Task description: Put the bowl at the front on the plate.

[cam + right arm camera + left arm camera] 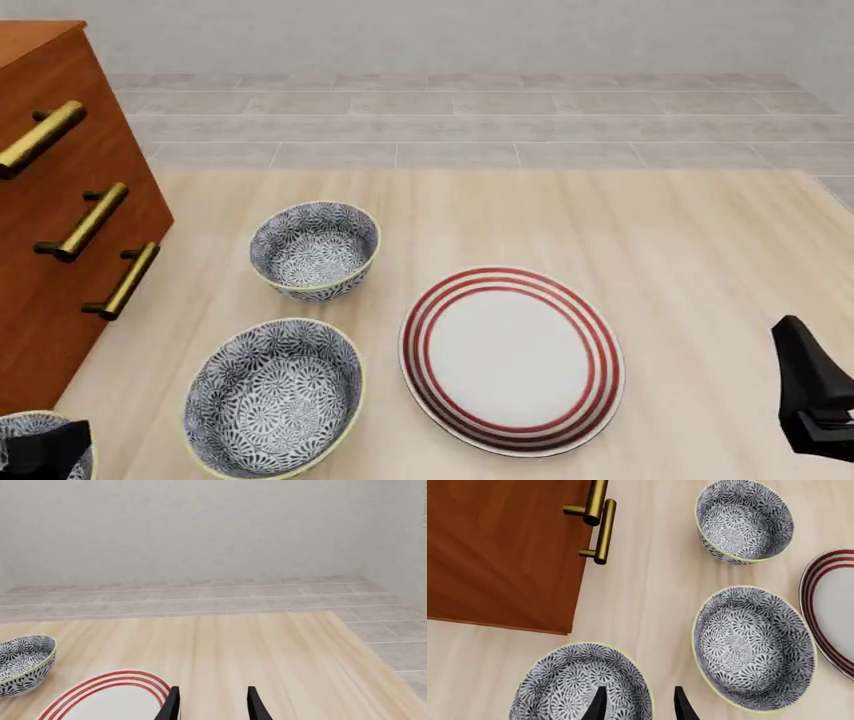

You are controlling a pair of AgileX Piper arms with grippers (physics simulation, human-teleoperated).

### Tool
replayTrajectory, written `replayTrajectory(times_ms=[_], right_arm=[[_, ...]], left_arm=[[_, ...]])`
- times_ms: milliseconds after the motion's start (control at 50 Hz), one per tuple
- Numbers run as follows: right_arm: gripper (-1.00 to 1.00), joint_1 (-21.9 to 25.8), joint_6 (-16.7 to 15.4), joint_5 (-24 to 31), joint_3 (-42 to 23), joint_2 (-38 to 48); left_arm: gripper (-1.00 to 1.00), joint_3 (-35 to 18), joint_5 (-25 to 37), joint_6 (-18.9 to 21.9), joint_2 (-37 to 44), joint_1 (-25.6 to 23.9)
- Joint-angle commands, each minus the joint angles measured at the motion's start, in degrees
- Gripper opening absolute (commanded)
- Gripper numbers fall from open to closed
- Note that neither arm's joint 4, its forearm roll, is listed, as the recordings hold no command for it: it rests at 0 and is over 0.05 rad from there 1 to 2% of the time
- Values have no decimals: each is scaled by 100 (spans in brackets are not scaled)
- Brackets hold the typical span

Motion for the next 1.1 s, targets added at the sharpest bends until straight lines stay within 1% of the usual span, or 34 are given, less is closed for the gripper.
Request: replayTrajectory(times_ms=[20, 260, 380, 440, 520, 620, 660, 700, 900, 1100], right_arm=[[100, -9, -3, 5, 19, -35], [100, -30, 1, 49, -10, -54], [100, -32, 1, 19, 18, -50], [100, -40, -2, 45, -3, -54], [100, -39, -5, 35, 11, -56], [100, -38, -7, 13, 22, -44], [100, -39, -7, 30, 11, -48], [100, -40, -7, 49, -11, -46], [100, -46, -12, 60, -15, -53], [100, -56, -10, 15, 15, -39]], left_arm=[[100, 407, -254, -105, 91, 10], [100, 563, -374, -150, 141, 8], [100, 696, -554, -168, 242, 22], [100, 772, -599, -257, 252, -92], [100, 873, -793, -229, 383, -52], [100, 994, -949, -303, 472, -112], [100, 1112, -1119, -262, 573, -39], [100, 1219, -1254, -309, 662, -34], [100, 1421, -1487, -348, 813, 7], [100, 1723, -1929, -441, 1120, 83]])
